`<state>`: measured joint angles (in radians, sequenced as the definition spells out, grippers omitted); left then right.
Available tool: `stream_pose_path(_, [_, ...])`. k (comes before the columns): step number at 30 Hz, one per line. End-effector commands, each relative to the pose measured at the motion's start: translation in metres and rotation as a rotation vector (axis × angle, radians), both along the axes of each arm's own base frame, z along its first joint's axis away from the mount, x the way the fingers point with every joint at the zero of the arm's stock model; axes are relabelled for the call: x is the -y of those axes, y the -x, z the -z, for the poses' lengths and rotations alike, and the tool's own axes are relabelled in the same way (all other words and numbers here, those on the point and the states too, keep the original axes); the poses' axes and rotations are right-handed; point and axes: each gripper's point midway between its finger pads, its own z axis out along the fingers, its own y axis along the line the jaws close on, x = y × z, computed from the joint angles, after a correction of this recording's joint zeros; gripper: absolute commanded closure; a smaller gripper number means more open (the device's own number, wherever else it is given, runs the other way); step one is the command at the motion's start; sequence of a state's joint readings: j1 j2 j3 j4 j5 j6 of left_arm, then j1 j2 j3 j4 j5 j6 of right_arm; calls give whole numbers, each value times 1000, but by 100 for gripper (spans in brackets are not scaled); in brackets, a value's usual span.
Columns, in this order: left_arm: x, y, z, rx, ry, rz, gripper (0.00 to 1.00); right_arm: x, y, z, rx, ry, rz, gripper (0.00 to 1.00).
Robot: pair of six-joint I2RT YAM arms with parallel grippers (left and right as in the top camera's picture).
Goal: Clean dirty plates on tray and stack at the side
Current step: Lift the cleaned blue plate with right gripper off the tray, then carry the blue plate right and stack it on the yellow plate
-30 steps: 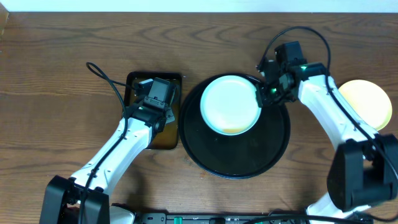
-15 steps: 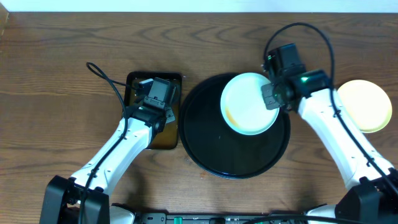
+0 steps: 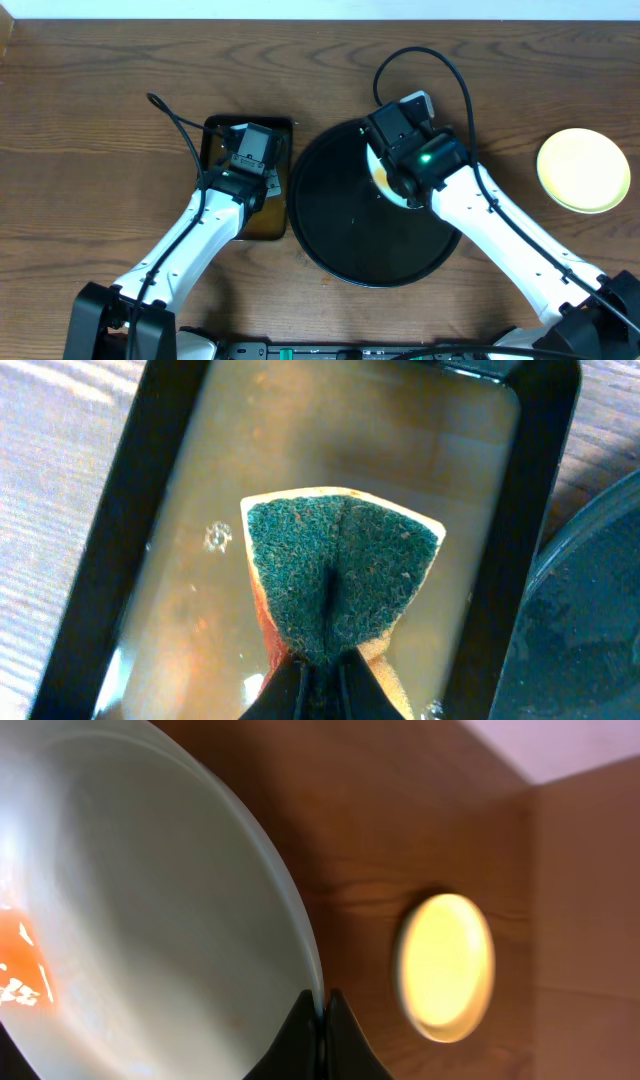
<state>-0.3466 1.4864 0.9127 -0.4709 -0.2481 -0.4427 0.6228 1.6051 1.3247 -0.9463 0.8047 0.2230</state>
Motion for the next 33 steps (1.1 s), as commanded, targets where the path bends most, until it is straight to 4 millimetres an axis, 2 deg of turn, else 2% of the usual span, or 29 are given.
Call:
stream_pose_path(1, [-13, 1, 7, -23, -40, 19, 92, 15, -2, -32, 179, 78, 105, 99])
stream_pose_path(7, [-27, -4, 13, -24, -31, -15, 92, 13, -1, -49, 272, 141, 120, 99])
stream_pose_path(13, [-15, -7, 37, -92, 111, 33, 92, 6, 3, -67, 354, 214, 110, 99])
stream_pose_path(20, [-27, -5, 77, -201, 205, -3, 92, -2, 4, -59, 322, 175, 82, 99])
stream_pose_path(26, [-69, 9, 107, -296, 138, -124, 92, -4, 4, -57, 314, 166, 78, 99])
stream_pose_path(30, [-80, 17, 114, -333, 135, -157, 92, -6, 4, -53, 297, 146, 69, 99])
stream_pose_path(33, [-80, 16, 114, -330, 135, -158, 91, -7, 4, -52, 289, 136, 66, 99])
